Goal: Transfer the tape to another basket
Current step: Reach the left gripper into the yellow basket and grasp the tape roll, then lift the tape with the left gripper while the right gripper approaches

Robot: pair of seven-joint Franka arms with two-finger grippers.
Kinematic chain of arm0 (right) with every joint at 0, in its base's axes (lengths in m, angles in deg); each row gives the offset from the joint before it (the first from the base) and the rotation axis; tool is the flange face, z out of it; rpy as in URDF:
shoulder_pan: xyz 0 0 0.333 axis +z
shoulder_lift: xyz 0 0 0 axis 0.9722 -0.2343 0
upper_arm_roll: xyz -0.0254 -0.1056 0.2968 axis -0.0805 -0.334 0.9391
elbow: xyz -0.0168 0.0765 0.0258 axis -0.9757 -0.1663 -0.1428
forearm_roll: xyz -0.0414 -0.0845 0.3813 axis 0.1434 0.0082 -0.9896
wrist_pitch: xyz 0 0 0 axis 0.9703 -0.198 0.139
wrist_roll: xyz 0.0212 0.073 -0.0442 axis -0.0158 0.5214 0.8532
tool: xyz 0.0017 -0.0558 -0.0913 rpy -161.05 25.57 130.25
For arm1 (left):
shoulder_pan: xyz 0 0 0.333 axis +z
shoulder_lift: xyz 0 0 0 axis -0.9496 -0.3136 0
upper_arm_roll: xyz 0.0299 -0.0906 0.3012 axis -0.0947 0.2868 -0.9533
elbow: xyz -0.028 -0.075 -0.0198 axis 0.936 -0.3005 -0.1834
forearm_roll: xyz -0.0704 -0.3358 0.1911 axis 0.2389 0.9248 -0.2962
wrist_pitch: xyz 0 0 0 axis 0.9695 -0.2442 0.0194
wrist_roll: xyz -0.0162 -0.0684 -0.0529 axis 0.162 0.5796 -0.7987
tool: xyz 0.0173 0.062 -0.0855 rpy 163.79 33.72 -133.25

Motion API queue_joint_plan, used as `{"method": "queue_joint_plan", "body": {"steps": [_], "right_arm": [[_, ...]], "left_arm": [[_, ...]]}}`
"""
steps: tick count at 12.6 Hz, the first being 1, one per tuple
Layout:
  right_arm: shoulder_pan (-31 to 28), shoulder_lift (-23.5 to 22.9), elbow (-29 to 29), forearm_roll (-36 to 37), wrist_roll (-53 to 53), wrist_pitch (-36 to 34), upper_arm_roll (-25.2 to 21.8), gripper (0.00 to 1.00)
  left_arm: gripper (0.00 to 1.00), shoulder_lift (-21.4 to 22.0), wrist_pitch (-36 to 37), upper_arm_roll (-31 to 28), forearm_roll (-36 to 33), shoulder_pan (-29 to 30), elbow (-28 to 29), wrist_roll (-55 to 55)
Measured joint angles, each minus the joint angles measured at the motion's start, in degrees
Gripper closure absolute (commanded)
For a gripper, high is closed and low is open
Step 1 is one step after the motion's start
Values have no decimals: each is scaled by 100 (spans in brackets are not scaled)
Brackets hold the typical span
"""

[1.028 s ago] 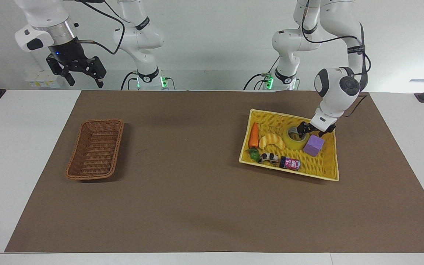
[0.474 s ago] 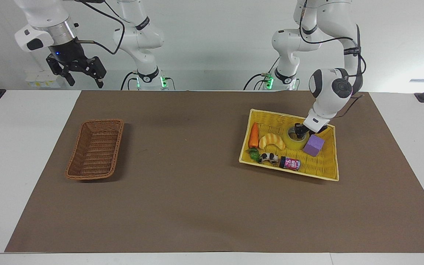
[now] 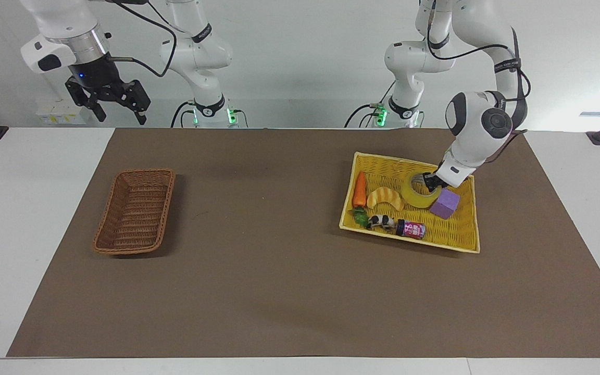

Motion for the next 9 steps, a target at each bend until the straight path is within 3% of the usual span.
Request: {"method": "queue_joint_plan", "body": {"steps": [6, 9], "right_arm": [[99, 0, 5, -812, 1, 125, 60, 0], [523, -9, 77, -1294, -231, 425, 131, 0]], "left_arm": [[100, 16, 1386, -36, -6, 6, -1605, 0], [100, 16, 1933, -39, -8, 6, -2316, 0]]}}
